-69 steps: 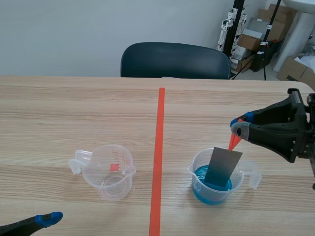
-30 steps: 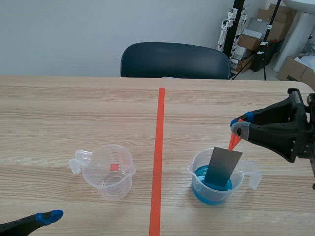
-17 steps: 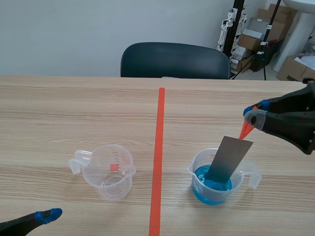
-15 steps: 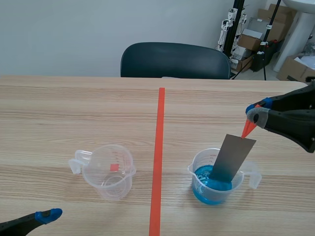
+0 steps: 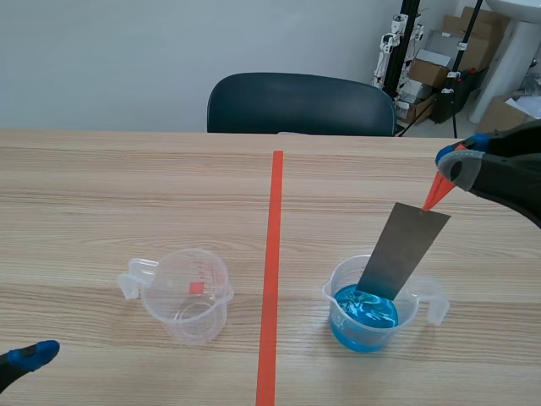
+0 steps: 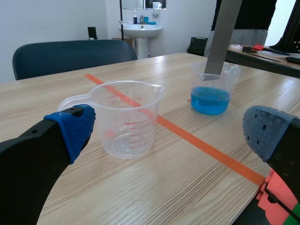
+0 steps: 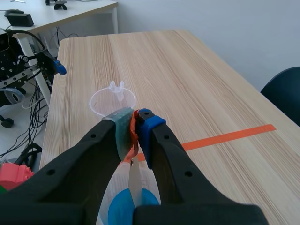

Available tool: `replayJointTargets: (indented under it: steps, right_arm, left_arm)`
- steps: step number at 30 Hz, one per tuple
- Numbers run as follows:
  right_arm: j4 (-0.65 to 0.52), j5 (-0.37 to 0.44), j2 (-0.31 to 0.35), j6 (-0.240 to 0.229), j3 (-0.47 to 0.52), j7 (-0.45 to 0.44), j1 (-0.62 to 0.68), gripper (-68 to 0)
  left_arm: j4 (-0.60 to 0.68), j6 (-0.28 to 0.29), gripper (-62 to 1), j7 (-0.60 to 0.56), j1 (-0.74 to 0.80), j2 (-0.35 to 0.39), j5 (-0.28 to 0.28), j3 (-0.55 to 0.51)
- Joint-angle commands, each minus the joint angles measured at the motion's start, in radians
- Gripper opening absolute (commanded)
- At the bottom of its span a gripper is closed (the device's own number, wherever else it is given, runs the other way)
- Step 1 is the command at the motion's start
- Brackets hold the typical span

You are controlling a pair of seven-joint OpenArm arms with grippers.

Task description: Do the redox reaction experiment. raise the plate out of the solution

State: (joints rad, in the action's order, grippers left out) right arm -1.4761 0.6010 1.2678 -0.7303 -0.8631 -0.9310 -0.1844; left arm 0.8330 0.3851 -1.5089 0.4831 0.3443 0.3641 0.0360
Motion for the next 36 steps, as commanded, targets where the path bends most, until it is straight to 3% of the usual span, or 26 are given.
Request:
replayJointTargets:
  steps: [1, 5, 8, 12, 18, 20, 24, 30, 36]
  right_arm:
    - [-0.029, 0.025, 0.031, -0.015, 0.012, -0.019, -0.013, -67.1]
    - [-0.069, 0.045, 0.063, -0.015, 0.012, -0.019, -0.013, -67.1]
    - [-0.095, 0.062, 0.086, -0.015, 0.012, -0.019, -0.013, -67.1]
    - [-0.119, 0.066, 0.118, -0.015, 0.012, -0.044, -0.013, -67.1]
    - [-0.149, 0.077, 0.177, -0.015, 0.012, -0.083, -0.013, -67.1]
    - [-0.158, 0.105, 0.198, -0.015, 0.012, -0.083, -0.013, -67.1]
    - [-0.178, 0.153, 0.243, -0.015, 0.012, -0.082, -0.013, -67.1]
    - [-0.218, 0.201, 0.311, -0.015, 0.012, -0.082, -0.013, -67.1]
    - [-0.248, 0.266, 0.367, -0.015, 0.012, -0.081, -0.012, -67.1]
  left_arm:
    - [0.034, -0.005, 1.4, -0.045, 0.035, 0.055, -0.028, -0.005]
    - [0.078, -0.004, 1.4, -0.045, 0.094, 0.153, -0.099, -0.005]
    - [0.105, -0.005, 0.3, -0.045, 0.153, 0.227, -0.182, -0.005]
    - [0.133, -0.005, -29.0, -0.045, 0.223, 0.327, -0.263, -0.005]
    - [0.15, 0.03, -53.0, -0.045, 0.313, 0.466, -0.333, -0.005]
    - [0.15, 0.03, -58.2, -0.045, 0.335, 0.506, -0.337, -0.005]
    - [0.15, 0.031, -58.2, -0.045, 0.377, 0.591, -0.378, -0.005]
    - [0.151, 0.1, -58.4, -0.045, 0.409, 0.728, -0.534, -0.005]
    - [0.183, 0.142, -58.4, -0.045, 0.409, 0.827, -0.548, -0.069]
